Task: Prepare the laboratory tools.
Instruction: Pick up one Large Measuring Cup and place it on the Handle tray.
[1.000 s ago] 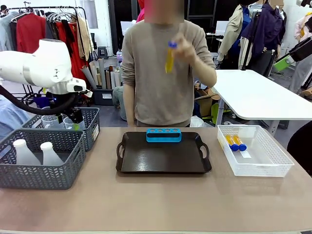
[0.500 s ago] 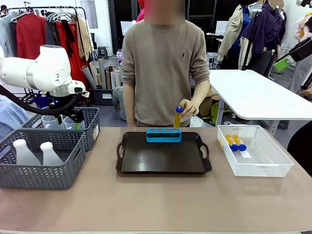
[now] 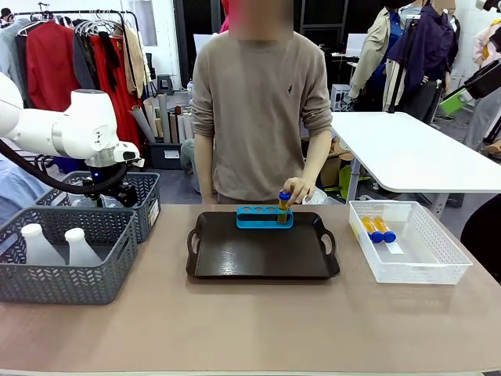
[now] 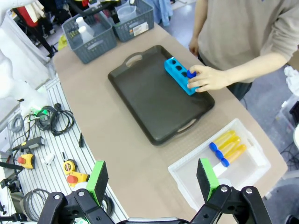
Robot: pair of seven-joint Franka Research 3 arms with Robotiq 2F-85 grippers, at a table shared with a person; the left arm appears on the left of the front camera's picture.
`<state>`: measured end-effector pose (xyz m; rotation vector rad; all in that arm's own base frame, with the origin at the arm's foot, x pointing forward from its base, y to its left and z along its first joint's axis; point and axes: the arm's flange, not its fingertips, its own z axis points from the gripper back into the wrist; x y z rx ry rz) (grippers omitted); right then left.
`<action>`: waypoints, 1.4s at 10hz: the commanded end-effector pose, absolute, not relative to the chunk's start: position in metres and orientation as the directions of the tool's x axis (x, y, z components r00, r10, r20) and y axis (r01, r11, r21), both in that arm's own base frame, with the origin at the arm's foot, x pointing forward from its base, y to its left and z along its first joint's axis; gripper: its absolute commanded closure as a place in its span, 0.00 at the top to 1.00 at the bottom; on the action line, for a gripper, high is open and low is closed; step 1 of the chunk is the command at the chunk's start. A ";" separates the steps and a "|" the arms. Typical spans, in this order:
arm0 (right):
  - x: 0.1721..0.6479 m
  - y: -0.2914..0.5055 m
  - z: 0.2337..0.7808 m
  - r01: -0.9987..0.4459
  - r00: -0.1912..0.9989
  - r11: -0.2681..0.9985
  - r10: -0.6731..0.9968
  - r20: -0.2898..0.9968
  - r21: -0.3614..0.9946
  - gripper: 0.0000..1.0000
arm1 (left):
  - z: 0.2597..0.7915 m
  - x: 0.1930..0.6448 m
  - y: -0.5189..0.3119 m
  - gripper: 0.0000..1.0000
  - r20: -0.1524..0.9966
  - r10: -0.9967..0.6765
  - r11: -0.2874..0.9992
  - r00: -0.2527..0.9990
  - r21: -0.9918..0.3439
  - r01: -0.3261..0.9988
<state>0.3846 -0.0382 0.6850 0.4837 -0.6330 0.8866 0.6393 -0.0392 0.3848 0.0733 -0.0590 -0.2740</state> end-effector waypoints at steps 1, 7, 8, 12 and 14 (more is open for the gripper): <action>0.384 -0.037 0.686 -0.834 0.462 0.538 0.552 0.694 0.126 1.00 | 0.384 0.646 -0.038 1.00 0.054 -0.236 0.970 0.970 0.073 0.232; 0.384 -0.037 0.686 -0.834 0.462 0.538 0.552 0.694 0.126 1.00 | 0.387 0.649 -0.029 0.00 0.071 -0.208 0.974 0.976 0.103 0.201; 0.384 -0.037 0.686 -0.834 0.462 0.538 0.552 0.694 0.126 1.00 | 0.386 0.650 -0.029 0.00 0.072 -0.200 0.976 0.977 0.104 0.192; 0.384 -0.037 0.686 -0.834 0.462 0.538 0.552 0.694 0.126 1.00 | 0.399 0.646 -0.025 0.00 0.101 -0.193 0.975 0.976 0.129 0.179; 0.384 -0.037 0.686 -0.834 0.462 0.538 0.552 0.694 0.126 1.00 | 0.423 0.642 -0.021 0.00 0.114 -0.213 0.972 0.970 0.123 0.199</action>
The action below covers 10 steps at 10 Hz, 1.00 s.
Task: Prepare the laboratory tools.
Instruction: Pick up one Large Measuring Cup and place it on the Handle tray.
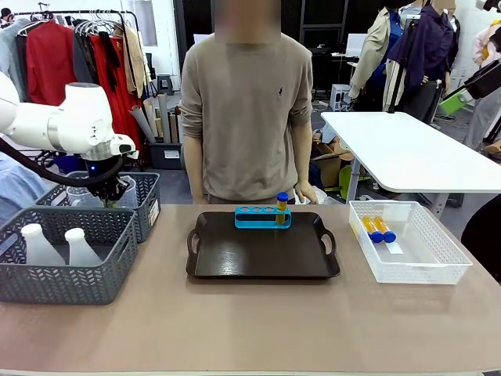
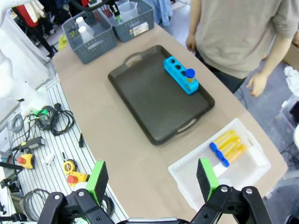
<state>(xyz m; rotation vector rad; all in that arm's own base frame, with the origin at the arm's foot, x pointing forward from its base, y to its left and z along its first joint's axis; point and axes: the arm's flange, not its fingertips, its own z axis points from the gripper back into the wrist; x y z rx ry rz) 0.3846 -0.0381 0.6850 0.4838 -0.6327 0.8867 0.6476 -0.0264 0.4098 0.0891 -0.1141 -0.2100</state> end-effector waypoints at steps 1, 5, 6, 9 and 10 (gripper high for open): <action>0.384 -0.037 0.686 -0.834 0.462 0.538 0.552 0.694 0.126 1.00 | 0.441 0.640 -0.022 0.00 0.120 -0.232 0.969 0.965 0.116 0.219; 0.384 -0.037 0.686 -0.834 0.462 0.538 0.552 0.694 0.126 1.00 | 0.556 0.619 -0.021 0.00 0.193 -0.392 0.912 0.899 0.213 0.352; 0.384 -0.037 0.686 -0.834 0.462 0.538 0.552 0.694 0.126 1.00 | 0.587 0.612 -0.024 0.00 0.195 -0.431 0.886 0.881 0.277 0.372; 0.384 -0.037 0.686 -0.834 0.462 0.538 0.552 0.694 0.126 1.00 | 0.667 0.591 -0.025 0.00 0.227 -0.541 0.839 0.810 0.215 0.500; 0.384 -0.037 0.686 -0.834 0.462 0.538 0.552 0.694 0.126 1.00 | 0.691 0.582 -0.025 0.00 0.238 -0.558 0.829 0.795 0.200 0.523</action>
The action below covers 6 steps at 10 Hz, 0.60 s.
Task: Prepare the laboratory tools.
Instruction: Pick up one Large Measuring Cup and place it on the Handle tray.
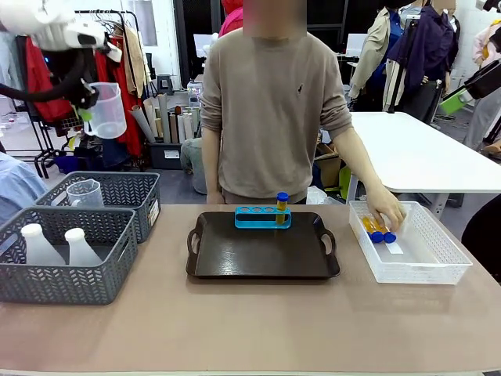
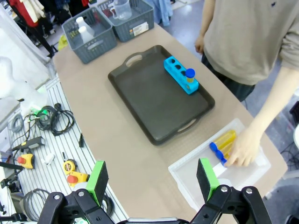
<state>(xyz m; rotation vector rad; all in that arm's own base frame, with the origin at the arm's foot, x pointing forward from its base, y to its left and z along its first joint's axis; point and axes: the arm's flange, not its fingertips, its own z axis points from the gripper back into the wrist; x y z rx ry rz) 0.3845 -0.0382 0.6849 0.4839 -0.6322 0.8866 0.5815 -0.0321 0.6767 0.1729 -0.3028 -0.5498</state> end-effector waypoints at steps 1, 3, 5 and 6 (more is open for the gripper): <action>0.384 -0.037 0.686 -0.834 0.462 0.538 0.552 0.694 0.126 1.00 | 0.715 0.573 -0.023 0.00 0.241 -0.590 0.807 0.771 0.184 0.560; 0.384 -0.037 0.686 -0.834 0.462 0.538 0.552 0.694 0.126 1.00 | 0.751 0.564 -0.018 0.00 0.196 -0.658 0.752 0.727 0.110 0.650; 0.384 -0.037 0.686 -0.834 0.462 0.538 0.552 0.694 0.126 1.00 | 0.783 0.547 -0.013 0.00 0.179 -0.722 0.683 0.668 0.035 0.729; 0.384 -0.037 0.686 -0.834 0.462 0.538 0.552 0.694 0.126 1.00 | 0.795 0.533 -0.010 0.00 0.168 -0.768 0.632 0.618 0.042 0.774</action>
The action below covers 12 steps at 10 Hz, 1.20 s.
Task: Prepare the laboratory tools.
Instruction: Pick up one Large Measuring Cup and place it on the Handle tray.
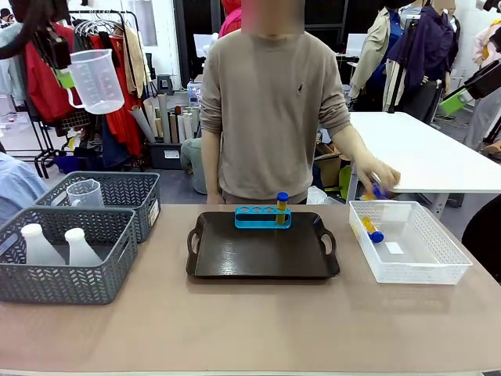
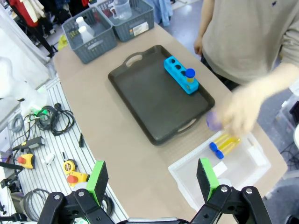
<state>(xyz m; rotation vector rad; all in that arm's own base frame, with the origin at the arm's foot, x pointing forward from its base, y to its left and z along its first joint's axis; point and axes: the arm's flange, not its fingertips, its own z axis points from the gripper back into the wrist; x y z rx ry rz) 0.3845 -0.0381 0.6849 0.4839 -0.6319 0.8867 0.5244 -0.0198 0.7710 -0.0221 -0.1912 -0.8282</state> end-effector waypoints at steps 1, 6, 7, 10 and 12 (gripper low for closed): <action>0.384 -0.037 0.686 -0.834 0.462 0.538 0.552 0.694 0.126 1.00 | 0.799 0.522 -0.008 0.00 0.158 -0.787 0.609 0.596 0.043 0.792; 0.384 -0.037 0.686 -0.834 0.462 0.538 0.552 0.694 0.126 1.00 | 0.781 0.515 -0.016 0.00 0.162 -0.759 0.645 0.631 0.048 0.763; 0.384 -0.037 0.686 -0.834 0.462 0.538 0.552 0.694 0.126 1.00 | 0.781 0.515 -0.016 0.00 0.162 -0.759 0.645 0.631 0.048 0.763; 0.384 -0.037 0.686 -0.834 0.462 0.538 0.552 0.694 0.126 1.00 | 0.794 0.503 -0.030 0.00 0.235 -0.828 0.525 0.509 0.006 0.851; 0.384 -0.037 0.686 -0.834 0.462 0.538 0.552 0.694 0.126 1.00 | 0.805 0.490 -0.061 0.00 0.276 -0.859 0.443 0.430 -0.018 0.896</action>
